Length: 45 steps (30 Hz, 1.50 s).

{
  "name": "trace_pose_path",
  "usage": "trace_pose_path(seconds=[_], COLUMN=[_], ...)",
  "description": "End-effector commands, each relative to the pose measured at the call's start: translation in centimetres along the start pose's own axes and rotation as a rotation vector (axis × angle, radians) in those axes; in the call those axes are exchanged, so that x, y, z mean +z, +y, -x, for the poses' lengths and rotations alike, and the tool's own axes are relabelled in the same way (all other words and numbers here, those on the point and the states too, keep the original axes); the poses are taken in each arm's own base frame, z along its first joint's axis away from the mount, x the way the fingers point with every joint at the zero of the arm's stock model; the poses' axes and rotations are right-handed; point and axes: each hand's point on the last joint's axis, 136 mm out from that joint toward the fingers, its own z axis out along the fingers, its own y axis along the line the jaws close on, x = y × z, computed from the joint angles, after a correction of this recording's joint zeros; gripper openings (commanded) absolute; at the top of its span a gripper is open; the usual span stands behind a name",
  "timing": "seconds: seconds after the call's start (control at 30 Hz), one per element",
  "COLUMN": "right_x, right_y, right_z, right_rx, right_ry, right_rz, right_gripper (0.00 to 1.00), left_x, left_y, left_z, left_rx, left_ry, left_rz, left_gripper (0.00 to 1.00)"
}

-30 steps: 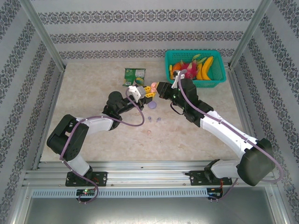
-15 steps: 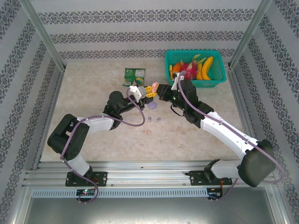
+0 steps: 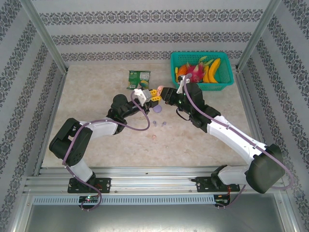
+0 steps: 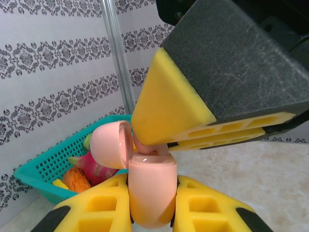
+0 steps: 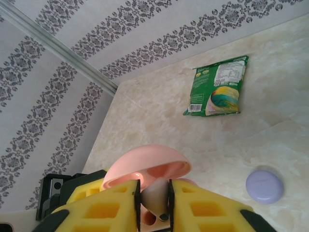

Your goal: Insert the wireless bluetooth earbuds into the charging case

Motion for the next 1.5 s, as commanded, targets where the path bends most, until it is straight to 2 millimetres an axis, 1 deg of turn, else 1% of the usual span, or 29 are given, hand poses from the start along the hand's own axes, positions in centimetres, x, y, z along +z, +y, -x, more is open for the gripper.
trace_pose_path(seconds=[0.0,0.2,0.43,0.53,0.7,0.77,0.83,0.93,1.03,1.07,1.13,1.23,1.3,1.4,1.47], right_x=[0.3,-0.2,-0.2,-0.7,-3.1,-4.3,-5.6,-6.8,-7.2,-7.1,-6.5,-5.4,-4.6,-3.5,-3.0], right_y=[-1.4,-1.1,-0.9,-0.9,-0.8,-1.0,-1.4,-2.6,-4.6,-5.3,-6.3,-7.3,-7.6,-8.5,-9.2], right_z=[-1.7,-0.3,0.9,1.6,3.1,3.2,2.9,1.2,-1.9,-3.2,-6.3,-10.7,-13.2,-16.2,-17.7], right_rx=[0.003,0.008,0.015,0.025,0.05,0.049,0.047,0.045,0.056,0.062,0.065,0.04,0.032,0.04,0.048], right_ry=[0.069,0.045,0.026,0.009,-0.033,-0.039,-0.035,0.006,0.095,0.133,0.219,0.325,0.377,0.434,0.448], right_rz=[-0.048,-0.052,-0.052,-0.049,-0.03,-0.04,-0.057,-0.093,-0.158,-0.18,-0.212,-0.27,-0.307,-0.379,-0.439], right_gripper=[0.3,0.38,0.46,0.49,0.53,0.54,0.55,0.55,0.54,0.54,0.53,0.52,0.51,0.49,0.49], left_x=[0.3,0.2,0.1,-0.1,-0.4,-0.6,-0.8,-1.2,-1.6,-1.8,-2.2,-2.9,-3.3,-4.1,-4.6], left_y=[0.1,0.0,-0.1,-0.1,0.0,0.0,0.1,0.6,1.4,1.8,2.6,3.9,4.7,5.6,6.2], left_z=[2.6,2.2,1.6,1.5,1.0,0.8,0.7,0.6,0.8,0.9,1.3,1.8,2.1,2.4,2.5], left_rx=[0.022,0.005,-0.01,-0.009,-0.008,-0.006,-0.002,0.0,0.006,0.009,0.012,0.007,0.01,0.014,0.016], left_ry=[-0.083,-0.083,-0.076,-0.072,-0.059,-0.055,-0.051,-0.048,-0.052,-0.055,-0.067,-0.08,-0.083,-0.085,-0.084], left_rz=[0.003,0.005,0.006,0.01,0.028,0.035,0.043,0.064,0.096,0.11,0.138,0.179,0.206,0.245,0.269], left_gripper=[0.0,0.0,0.0,0.0,0.0,0.0,0.0,0.0,0.0,0.0,0.0,0.0,0.0,0.0,0.0])
